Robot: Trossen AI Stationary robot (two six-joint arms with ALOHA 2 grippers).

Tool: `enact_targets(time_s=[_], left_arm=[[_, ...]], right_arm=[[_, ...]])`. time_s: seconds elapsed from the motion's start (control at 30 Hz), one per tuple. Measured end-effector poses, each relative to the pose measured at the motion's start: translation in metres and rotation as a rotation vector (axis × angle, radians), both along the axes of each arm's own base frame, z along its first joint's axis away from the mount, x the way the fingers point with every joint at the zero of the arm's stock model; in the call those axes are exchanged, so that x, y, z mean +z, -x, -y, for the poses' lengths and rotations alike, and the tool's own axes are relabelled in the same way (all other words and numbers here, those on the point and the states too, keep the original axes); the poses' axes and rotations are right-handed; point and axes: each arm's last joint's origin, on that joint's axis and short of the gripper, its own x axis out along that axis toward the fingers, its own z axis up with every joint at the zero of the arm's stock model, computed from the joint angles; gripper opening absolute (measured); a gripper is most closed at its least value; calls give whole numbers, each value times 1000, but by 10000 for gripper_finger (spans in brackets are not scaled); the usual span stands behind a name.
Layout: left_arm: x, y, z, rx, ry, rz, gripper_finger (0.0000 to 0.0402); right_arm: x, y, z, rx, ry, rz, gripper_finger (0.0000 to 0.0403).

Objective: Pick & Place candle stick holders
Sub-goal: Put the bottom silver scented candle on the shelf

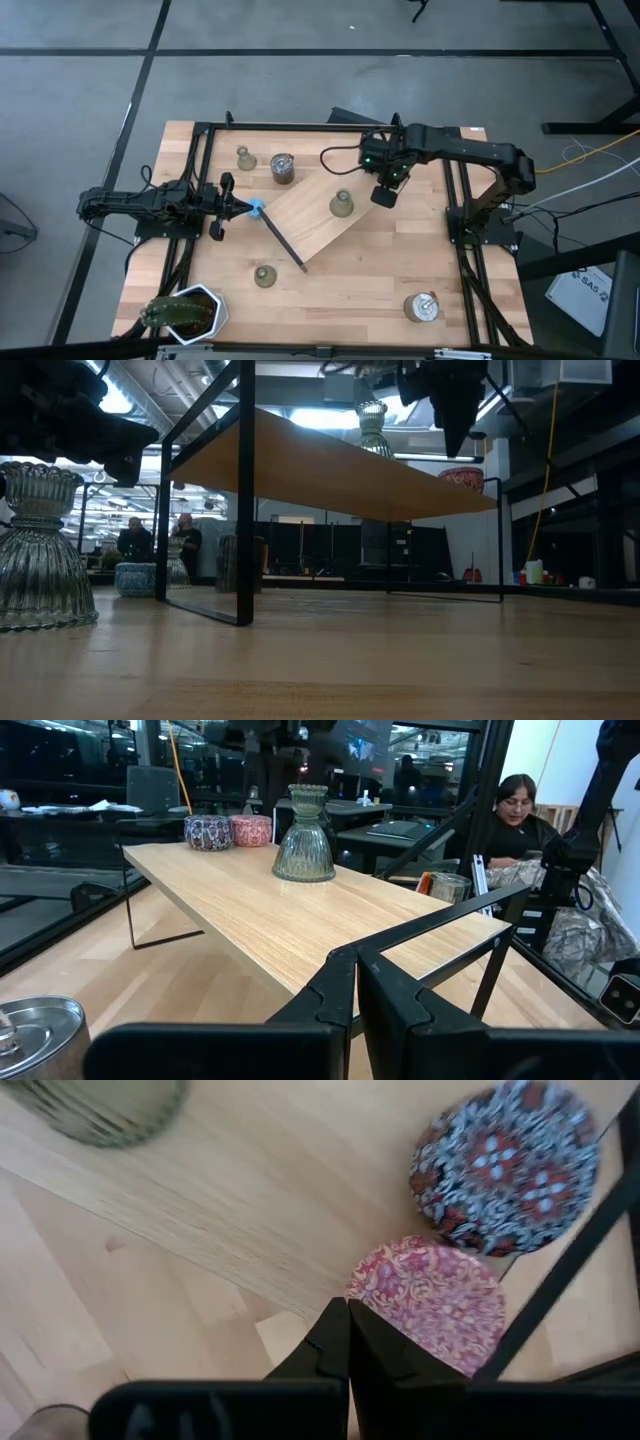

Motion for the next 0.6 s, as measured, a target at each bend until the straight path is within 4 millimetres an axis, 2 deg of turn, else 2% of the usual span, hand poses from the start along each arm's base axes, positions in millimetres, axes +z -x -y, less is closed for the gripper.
enact_targets(time_s=[0.13, 0.27, 0.6], left_arm=[[0, 0, 0, 0, 0, 0, 12], [0, 0, 0, 0, 0, 0, 10], [0, 0, 0, 0, 0, 0, 10]], right_arm=[[14, 3, -5, 16, 7, 59, 0], [19, 7, -12, 25, 7, 82, 0], [23, 22, -34, 32, -7, 137, 0]])
